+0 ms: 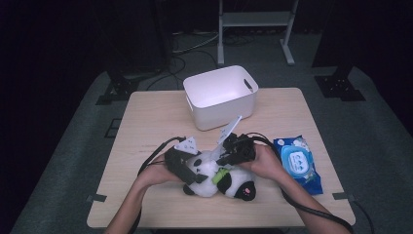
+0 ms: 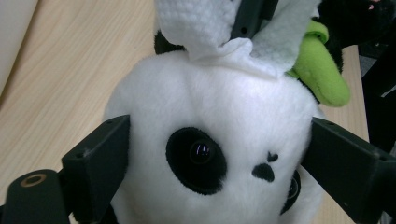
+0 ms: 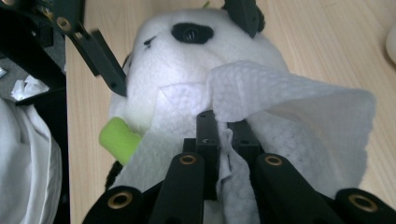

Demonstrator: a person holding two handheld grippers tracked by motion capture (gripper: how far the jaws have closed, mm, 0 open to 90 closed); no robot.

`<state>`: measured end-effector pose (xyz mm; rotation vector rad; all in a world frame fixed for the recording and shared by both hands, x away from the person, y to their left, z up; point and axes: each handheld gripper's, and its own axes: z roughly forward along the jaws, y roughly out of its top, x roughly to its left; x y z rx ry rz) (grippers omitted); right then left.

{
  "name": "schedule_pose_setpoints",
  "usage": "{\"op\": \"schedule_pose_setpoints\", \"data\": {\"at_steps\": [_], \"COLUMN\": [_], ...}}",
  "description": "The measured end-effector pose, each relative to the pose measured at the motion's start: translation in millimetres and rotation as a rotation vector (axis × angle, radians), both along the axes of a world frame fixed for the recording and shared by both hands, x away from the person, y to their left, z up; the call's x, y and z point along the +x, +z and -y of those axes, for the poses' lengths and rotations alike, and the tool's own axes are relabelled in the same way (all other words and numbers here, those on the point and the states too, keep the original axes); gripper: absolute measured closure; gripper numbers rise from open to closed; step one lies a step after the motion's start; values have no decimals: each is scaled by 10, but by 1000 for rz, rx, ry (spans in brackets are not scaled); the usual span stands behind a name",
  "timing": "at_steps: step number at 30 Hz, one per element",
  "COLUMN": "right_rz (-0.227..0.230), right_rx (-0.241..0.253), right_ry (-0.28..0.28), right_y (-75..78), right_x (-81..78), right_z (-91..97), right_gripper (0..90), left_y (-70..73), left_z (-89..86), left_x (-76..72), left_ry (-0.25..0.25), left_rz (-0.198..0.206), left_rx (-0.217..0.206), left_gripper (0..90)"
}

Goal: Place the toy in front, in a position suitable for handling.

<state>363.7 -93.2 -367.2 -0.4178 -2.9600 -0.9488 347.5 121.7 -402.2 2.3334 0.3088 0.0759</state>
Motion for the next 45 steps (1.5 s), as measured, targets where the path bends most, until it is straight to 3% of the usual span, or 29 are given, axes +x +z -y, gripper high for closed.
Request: {"op": "schedule_pose_setpoints", "data": {"at_steps": [5, 10, 13, 21, 26, 33, 38, 42, 45], "right_rz": [24, 33, 7, -14, -21, -15, 5, 39, 35], "right_rx": [66, 48, 80, 108, 125, 102, 103, 79, 41], "right_ry": [6, -11, -37, -92, -95, -100, -90, -55, -25], "right_y": [88, 117, 101, -12, -39, -9, 75, 171, 175], "right_x": [-109, -158, -152, -142, -133, -150, -128, -69, -18], "right_z": [2, 117, 259, 534, 577, 616, 505, 269, 59], "right_gripper": [845, 845, 846, 845, 846, 845, 845, 844, 844], "left_y": [-13, -25, -30, -5, 7, 1, -27, -28, -24], "left_z": [-34, -66, -78, -91, -101, -135, -99, -103, -106], "left_x": [19, 59, 79, 109, 92, 85, 58, 40, 38], "left_ry": [15, 30, 36, 41, 38, 43, 31, 19, 20], "left_rz": [-10, -25, -33, -46, -46, -45, -40, -34, -33], "left_rx": [3, 1, -2, 7, 14, 18, 9, 10, 9], "left_gripper": [119, 125, 126, 133, 134, 135, 134, 135, 134]}}
